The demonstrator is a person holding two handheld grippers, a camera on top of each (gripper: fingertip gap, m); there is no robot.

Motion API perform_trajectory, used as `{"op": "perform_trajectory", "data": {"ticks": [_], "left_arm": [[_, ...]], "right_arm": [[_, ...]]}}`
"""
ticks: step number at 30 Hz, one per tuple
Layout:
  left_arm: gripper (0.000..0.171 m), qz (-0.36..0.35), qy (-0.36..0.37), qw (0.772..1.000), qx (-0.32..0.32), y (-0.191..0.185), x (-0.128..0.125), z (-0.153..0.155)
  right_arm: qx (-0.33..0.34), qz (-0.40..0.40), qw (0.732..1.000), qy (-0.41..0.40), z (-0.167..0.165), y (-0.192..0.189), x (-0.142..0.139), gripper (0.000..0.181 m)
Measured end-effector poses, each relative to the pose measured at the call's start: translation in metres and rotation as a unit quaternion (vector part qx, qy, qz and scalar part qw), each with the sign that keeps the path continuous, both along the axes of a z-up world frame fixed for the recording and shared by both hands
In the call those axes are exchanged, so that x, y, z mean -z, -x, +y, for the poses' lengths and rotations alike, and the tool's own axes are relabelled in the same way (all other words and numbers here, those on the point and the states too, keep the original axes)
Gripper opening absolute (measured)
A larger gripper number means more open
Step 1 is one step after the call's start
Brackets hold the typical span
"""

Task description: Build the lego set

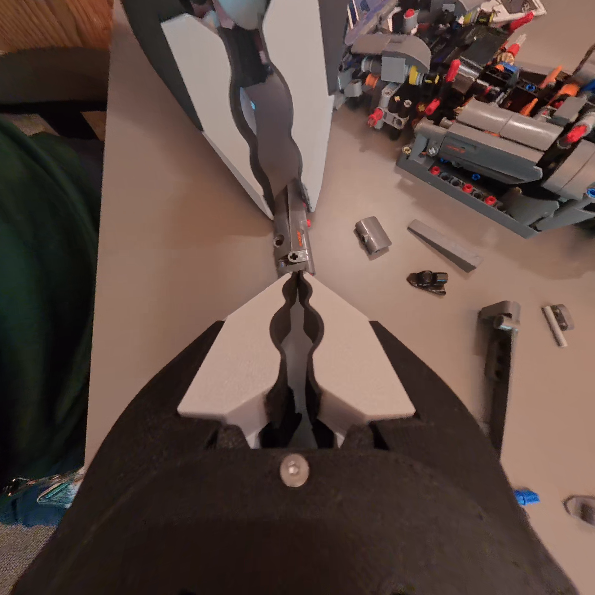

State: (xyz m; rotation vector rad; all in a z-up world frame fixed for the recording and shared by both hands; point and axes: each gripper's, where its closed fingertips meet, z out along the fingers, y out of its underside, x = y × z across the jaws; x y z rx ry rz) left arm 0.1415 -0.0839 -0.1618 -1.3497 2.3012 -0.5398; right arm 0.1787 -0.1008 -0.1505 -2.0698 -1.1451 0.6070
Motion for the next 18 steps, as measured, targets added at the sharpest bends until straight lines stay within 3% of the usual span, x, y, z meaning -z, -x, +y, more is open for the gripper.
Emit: {"op": "perform_trajectory", "data": {"ticks": [18], "left_arm": [[0.019, 0.024, -0.013, 0.999, 0.022, 0.0001, 0.0008, 0.0002]], "right_arm": [[-0.003, -0.005, 1.0, -0.02, 0.0082, -0.0029, 0.0008, 0.0]]}}
